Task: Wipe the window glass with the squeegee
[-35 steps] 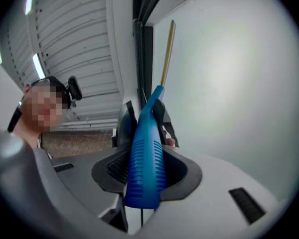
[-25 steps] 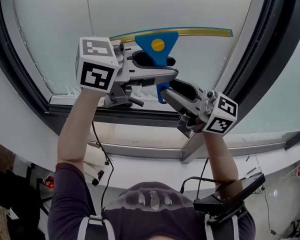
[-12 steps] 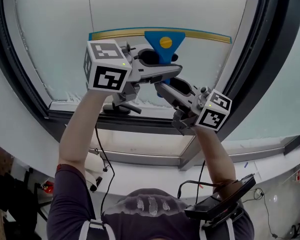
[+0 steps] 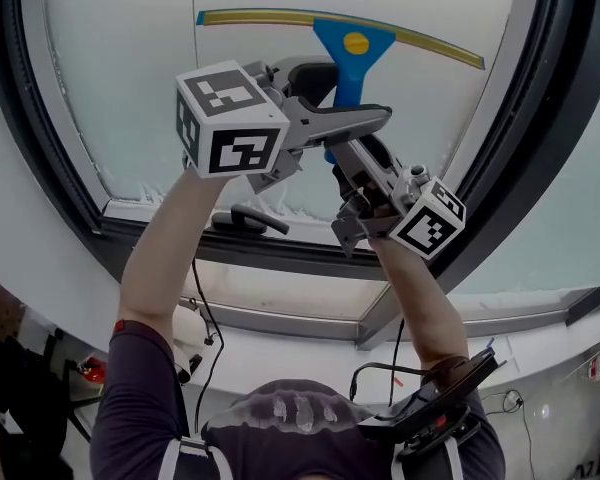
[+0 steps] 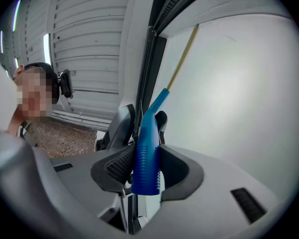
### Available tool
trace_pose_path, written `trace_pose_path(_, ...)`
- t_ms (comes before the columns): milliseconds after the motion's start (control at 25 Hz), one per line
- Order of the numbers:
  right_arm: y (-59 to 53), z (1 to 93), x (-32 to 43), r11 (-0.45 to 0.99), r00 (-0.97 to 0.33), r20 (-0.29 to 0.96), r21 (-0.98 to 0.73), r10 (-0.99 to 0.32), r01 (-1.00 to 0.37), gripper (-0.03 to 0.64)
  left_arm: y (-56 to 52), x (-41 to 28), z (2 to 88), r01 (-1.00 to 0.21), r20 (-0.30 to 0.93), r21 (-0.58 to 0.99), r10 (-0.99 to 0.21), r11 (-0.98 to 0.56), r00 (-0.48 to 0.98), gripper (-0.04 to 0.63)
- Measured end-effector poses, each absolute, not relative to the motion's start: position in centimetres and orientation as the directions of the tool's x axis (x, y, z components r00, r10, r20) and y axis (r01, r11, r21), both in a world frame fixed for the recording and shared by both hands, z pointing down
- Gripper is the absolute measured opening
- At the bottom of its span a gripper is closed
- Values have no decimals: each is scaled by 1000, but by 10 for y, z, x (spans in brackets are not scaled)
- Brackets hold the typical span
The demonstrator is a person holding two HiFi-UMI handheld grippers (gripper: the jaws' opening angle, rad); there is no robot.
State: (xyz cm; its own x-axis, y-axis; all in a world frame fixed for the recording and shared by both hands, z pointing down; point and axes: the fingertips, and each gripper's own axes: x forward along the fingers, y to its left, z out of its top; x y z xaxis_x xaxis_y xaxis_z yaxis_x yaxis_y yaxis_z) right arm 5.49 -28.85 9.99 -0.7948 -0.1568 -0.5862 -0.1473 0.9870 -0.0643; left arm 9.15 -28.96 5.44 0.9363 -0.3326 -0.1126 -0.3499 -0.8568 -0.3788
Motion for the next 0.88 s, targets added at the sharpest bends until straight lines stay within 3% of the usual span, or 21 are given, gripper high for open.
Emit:
trace_pose_path(80,-288,94,59,988,-781,-606,-65,-149,-137,140,-288,87,47,-354,-150,-379,-321,-855,935,266)
trace_pose_path(160,-291,90,59,988,-788,-598,-59,-148,-141,140,-293,81,41,-362,-184,-350,-316,-864,931,199)
trace_pose_path(280,-299,82,62,985,-785,-597,-55,-165,-165,140,-302,84,31,-364,-205,-304,-313,-881,928,178)
trace_pose_path(560,-311,45,77,968,-782,-587,-11,-208,-250,140,-315,94,-5,-363,-288,-227,-293,-904,912,166)
trace_pose_path(880,-317,33,90,973,-745,-628,-95,-223,-211,140,-324,104,-18,-329,-334,-99,-280,-939,900,158)
